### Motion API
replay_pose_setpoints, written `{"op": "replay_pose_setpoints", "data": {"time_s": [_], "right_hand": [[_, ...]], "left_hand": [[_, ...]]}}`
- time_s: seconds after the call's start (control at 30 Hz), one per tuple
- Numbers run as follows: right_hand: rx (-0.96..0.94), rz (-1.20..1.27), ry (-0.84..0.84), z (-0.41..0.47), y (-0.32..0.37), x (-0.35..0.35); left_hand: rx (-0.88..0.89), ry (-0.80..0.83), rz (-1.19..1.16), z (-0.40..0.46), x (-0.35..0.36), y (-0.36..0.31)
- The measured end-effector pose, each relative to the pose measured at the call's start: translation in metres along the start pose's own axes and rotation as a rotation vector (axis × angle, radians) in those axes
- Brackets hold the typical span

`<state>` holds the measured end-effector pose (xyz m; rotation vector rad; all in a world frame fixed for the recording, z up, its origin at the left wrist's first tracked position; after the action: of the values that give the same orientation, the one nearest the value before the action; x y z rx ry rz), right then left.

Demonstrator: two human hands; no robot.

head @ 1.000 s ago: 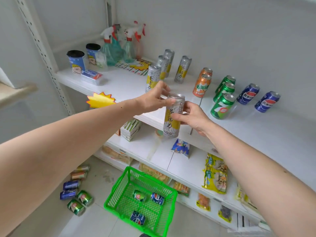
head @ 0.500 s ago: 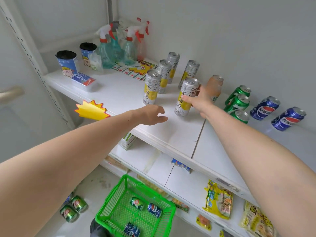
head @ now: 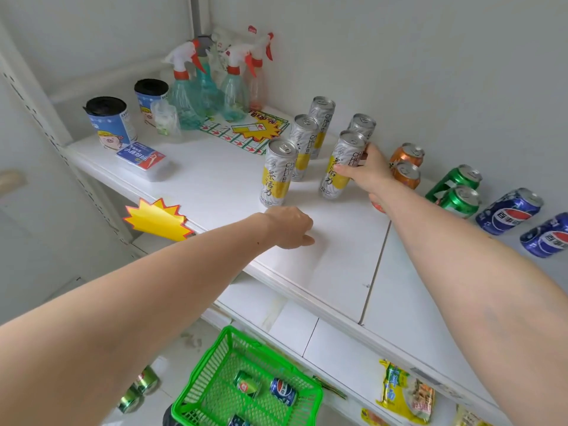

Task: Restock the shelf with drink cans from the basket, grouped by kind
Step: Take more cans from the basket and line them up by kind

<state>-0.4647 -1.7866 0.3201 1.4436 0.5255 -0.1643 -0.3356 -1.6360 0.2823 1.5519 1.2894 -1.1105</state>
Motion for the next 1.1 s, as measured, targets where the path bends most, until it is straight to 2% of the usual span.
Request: {"op": "replay_pose_setpoints", "data": {"time_s": [0.37,0.67,0.8,0.9,1.1], "right_hand": [[0.019,0.012,0.058,0.009,-0.008,-0.004],[0.047,-0.075,0.102,0.004,-0.009,-0.010],[0.093,-0.120,0.065,-0.004,-0.015,-0.009],[0.134,-0.173,-0.029,-0.015,-0.018,-0.010],[0.139,-0.146,-0.231,-0.049,-0.027,-0.002]], "left_hand": [[0.001,0.049,0.077,0.002,-0.011,-0.005],[0.019,0.065,0.086,-0.004,-0.006,-0.007],[0.003,0.094,0.005,-0.006,0.000,-0.006],[-0.004,0.092,-0.066,-0.009,0.004,-0.006],[-0.072,-0.047,-0.211,-0.025,0.006,-0.011]]}}
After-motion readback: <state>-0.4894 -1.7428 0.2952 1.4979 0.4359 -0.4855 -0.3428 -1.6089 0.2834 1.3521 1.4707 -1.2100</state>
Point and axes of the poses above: each hand's wrist, its own z-axis towards the middle knuckle, its own x-axis out of the palm, y = z × x, the point moved 1 cm from there along z, towards the middle knuckle, and after that the axes turned 6 degrees about z, right-handed, at the moved point
